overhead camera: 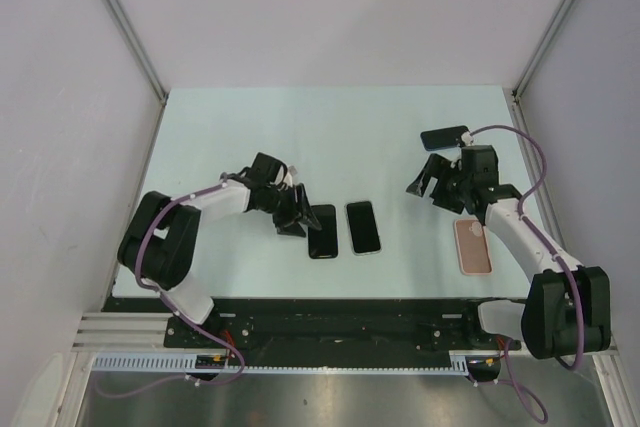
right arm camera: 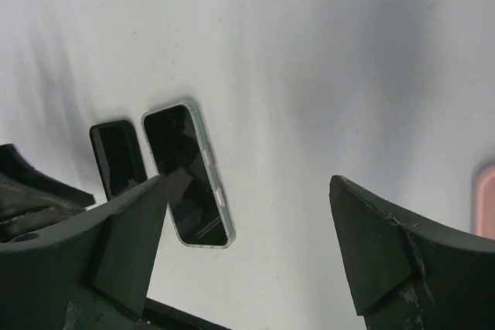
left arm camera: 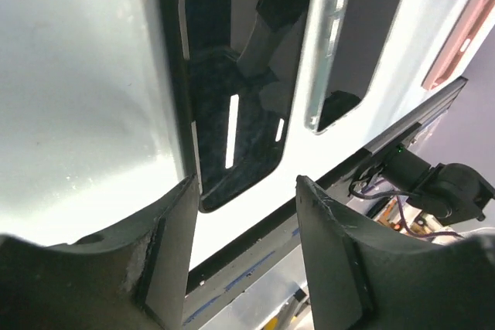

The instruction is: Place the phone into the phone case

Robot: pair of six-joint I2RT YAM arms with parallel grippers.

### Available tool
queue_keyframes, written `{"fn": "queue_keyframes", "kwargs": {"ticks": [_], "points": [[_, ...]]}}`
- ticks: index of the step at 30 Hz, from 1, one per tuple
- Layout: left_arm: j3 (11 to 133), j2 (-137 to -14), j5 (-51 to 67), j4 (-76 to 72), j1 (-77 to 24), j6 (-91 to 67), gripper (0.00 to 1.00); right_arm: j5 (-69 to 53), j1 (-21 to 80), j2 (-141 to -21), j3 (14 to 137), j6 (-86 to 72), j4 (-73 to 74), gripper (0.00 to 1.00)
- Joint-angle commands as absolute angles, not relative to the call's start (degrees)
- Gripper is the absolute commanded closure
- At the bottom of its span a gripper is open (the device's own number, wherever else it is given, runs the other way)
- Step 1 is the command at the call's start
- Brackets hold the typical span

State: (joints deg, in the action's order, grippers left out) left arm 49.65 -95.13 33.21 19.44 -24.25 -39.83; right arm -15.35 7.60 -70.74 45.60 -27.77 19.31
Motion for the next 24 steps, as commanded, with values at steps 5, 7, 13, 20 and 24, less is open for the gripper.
{"fn": "queue_keyframes", "kwargs": {"ticks": [5, 7, 13, 20, 24], "points": [[64.67, -89.83, 26.99, 35.48, -24.52, -27.27, 0.22, -1.72, 1.68, -74.09, 53.79, -32.24, 31.88, 0.13], [66.87, -89.12, 25.23, 37.52, -24.61, -25.67, 0.16, 2.26, 0.62, -73.74, 53.79, -33.92, 33.83, 0.13], [73.12, -89.29, 19.43, 44.37, -24.43, -19.52, 0.09, 6.24, -3.60, -75.14, 53.70, -33.23, 38.23, 0.23], [67.16, -86.31, 13.12, 42.10, -23.03, -18.63, 0.00, 8.70, -4.92, -82.16, 53.70, -34.88, 37.71, 0.42], [66.45, -85.09, 14.32, 41.58, -22.24, -18.90, 0.00, 11.51, -4.92, -84.81, 53.61, -35.42, 35.25, 0.44]]}}
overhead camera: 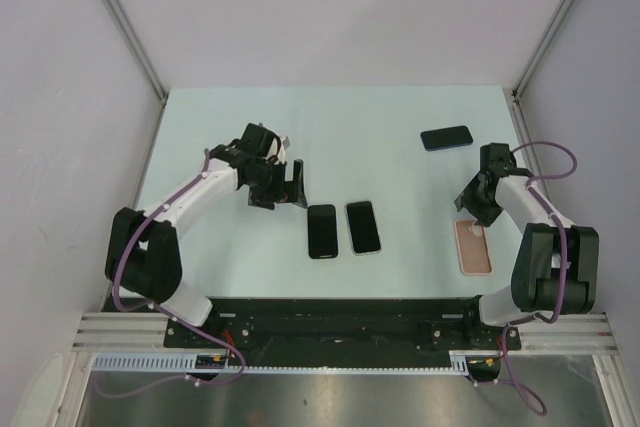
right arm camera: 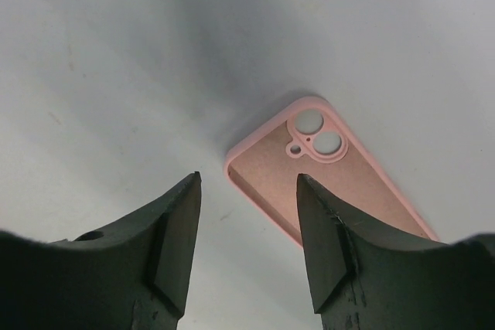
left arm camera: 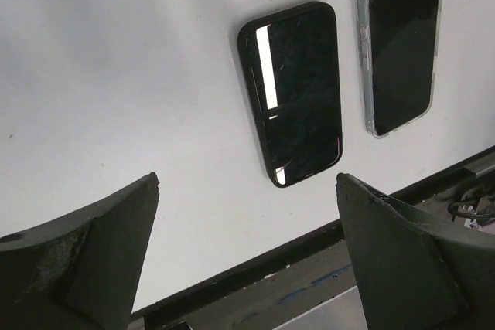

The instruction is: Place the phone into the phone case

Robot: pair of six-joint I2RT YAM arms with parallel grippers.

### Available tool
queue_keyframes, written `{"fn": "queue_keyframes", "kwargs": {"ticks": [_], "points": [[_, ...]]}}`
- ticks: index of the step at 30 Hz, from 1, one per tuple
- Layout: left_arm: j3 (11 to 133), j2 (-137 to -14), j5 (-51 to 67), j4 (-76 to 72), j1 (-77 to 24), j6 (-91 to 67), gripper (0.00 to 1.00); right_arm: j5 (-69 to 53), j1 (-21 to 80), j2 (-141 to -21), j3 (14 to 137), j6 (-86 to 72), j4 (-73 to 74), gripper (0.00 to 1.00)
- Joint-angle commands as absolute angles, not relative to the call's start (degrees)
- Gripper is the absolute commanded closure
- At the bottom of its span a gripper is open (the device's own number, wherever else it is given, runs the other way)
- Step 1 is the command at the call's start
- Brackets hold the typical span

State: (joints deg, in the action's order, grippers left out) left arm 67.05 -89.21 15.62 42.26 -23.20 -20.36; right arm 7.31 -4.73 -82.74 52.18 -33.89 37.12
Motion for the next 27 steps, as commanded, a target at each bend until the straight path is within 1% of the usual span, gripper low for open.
{"fn": "queue_keyframes", "kwargs": {"ticks": [1, 11, 15, 16, 17, 19, 23, 27], "points": [[66.36, -84.82, 15.11, 41.31, -22.06, -18.98, 0.00, 11.34, -4.92, -85.51, 53.70, -35.33, 34.72, 0.44], [65.39, -83.76, 18.54, 39.90, -21.62, -18.72, 0.02, 13.45, -3.96, -90.96, 53.70, -35.33, 31.82, 0.48], [65.30, -84.02, 18.19, 40.08, -21.53, -18.81, 0.03, 12.66, -3.60, -92.28, 53.61, -35.95, 30.42, 0.53], [65.39, -84.02, 17.93, 40.17, -21.53, -18.81, 0.03, 12.13, -3.52, -92.63, 53.70, -36.21, 30.15, 0.55], [65.39, -84.02, 17.76, 40.25, -21.53, -18.90, 0.03, 11.69, -3.43, -92.81, 53.70, -36.38, 29.97, 0.62], [65.30, -83.94, 16.62, 40.34, -21.53, -18.98, 0.03, 10.73, -3.43, -93.16, 53.61, -37.70, 29.80, 0.67], [65.39, -83.85, 16.17, 40.52, -21.53, -18.99, 0.03, 8.53, -3.43, -94.04, 53.61, -39.72, 29.88, 0.83], [65.30, -84.02, 16.61, 40.43, -21.53, -19.07, 0.03, 3.08, -2.55, -94.83, 53.61, -42.88, 28.75, 0.94]]}}
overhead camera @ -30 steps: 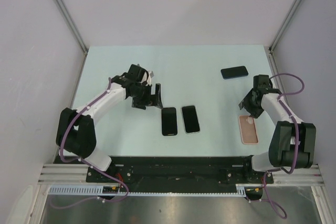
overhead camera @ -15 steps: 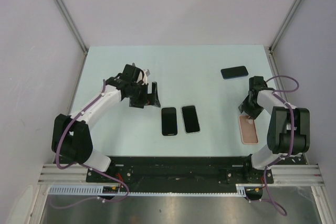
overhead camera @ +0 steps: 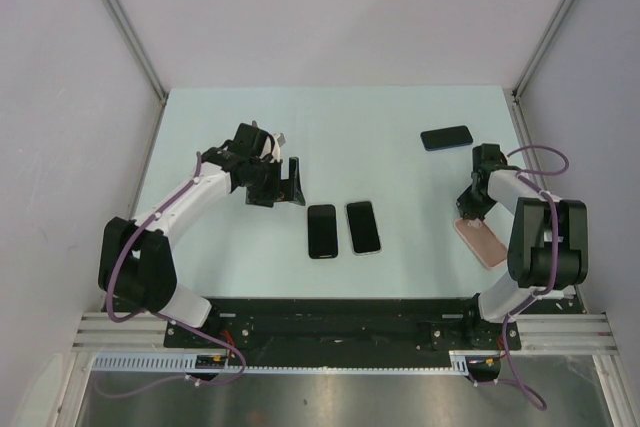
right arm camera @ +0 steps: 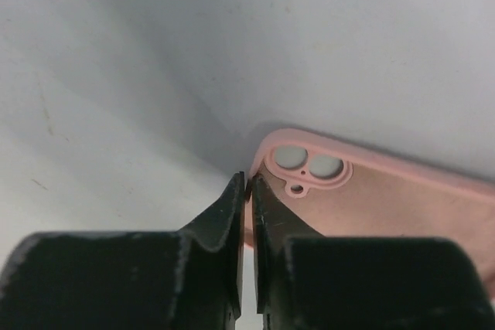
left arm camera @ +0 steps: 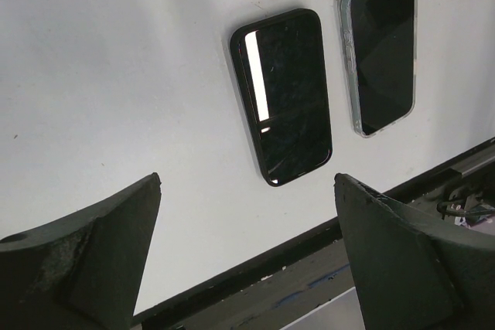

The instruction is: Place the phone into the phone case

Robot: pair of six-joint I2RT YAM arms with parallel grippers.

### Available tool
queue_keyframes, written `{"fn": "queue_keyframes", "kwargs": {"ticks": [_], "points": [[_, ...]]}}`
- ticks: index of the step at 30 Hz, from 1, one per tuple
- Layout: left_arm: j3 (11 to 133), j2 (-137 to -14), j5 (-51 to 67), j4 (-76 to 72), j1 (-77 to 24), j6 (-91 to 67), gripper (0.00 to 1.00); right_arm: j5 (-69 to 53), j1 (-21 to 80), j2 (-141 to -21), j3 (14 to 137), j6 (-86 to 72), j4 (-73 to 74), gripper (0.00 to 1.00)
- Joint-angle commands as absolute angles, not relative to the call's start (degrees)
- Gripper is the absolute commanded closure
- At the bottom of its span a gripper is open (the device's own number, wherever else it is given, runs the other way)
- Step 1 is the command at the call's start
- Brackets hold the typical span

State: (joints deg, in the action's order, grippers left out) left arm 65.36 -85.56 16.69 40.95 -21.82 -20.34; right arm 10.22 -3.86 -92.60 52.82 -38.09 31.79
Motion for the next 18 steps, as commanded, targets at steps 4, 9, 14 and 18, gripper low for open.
{"fn": "queue_keyframes", "kwargs": {"ticks": [4, 9, 14, 18], "points": [[65.30, -84.29, 16.61, 40.43, -21.53, -19.07, 0.03, -1.04, -1.50, -94.31, 53.61, -48.50, 26.37, 1.00], [65.30, -84.37, 16.17, 40.52, -21.36, -19.07, 0.04, -6.76, -0.44, -95.70, 53.70, -60.69, 20.93, 1.00], [65.22, -84.46, 15.73, 40.69, -21.27, -19.16, 0.03, -9.93, 2.45, -98.69, 53.61, -73.28, 14.52, 1.00], [65.30, -84.55, 15.64, 40.61, -20.92, -19.16, 0.04, -10.11, 4.22, -101.42, 53.61, -83.65, 9.33, 1.00]]}}
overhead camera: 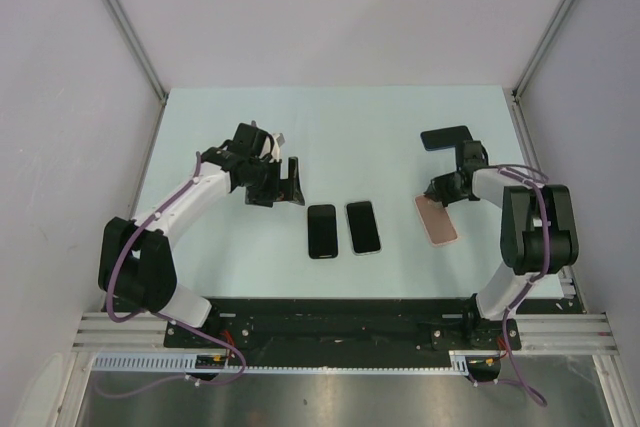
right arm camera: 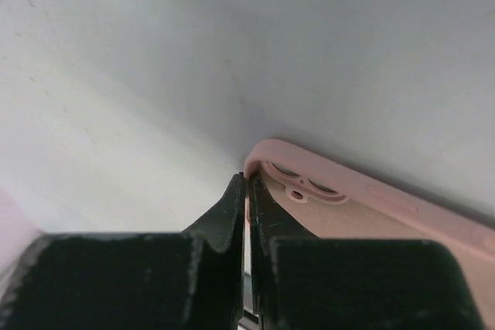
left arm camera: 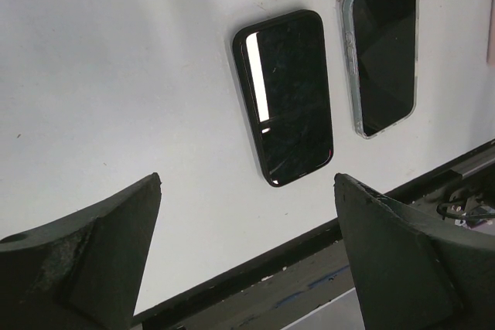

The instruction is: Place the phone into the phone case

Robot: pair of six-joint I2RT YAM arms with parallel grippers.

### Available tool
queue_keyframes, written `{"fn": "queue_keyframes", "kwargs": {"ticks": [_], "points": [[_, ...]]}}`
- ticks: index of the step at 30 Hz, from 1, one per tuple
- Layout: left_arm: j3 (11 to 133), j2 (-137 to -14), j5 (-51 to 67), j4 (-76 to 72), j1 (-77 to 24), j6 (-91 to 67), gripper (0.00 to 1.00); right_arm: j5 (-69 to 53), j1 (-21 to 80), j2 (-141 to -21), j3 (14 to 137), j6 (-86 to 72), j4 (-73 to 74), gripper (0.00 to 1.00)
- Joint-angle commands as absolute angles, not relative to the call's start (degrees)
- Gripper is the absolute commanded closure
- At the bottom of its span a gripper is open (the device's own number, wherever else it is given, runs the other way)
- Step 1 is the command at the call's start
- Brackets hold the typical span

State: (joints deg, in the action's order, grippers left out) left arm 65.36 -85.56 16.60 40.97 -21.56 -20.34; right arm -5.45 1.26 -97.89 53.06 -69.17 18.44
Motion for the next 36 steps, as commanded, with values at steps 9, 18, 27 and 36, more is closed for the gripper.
{"fn": "queue_keyframes", "kwargs": {"ticks": [9, 18, 27, 36], "points": [[65.21, -84.90, 16.17, 40.60, -20.22, -19.16, 0.04, -5.98, 6.86, -102.83, 53.79, -97.03, 1.50, 0.98], [64.78, -85.17, 19.33, 39.73, -18.28, -19.25, 0.04, -4.04, 5.01, -97.92, 57.48, -73.86, 1.33, 0.48], [64.25, -84.11, 20.57, 38.41, -18.11, -19.16, 0.03, -12.03, -1.65, -103.00, 64.67, -42.11, -12.12, 0.09], [63.46, -81.83, 21.80, 36.21, -18.11, -19.16, 0.04, -8.27, -3.95, -114.42, 76.27, -32.27, -21.19, 0.11]]}}
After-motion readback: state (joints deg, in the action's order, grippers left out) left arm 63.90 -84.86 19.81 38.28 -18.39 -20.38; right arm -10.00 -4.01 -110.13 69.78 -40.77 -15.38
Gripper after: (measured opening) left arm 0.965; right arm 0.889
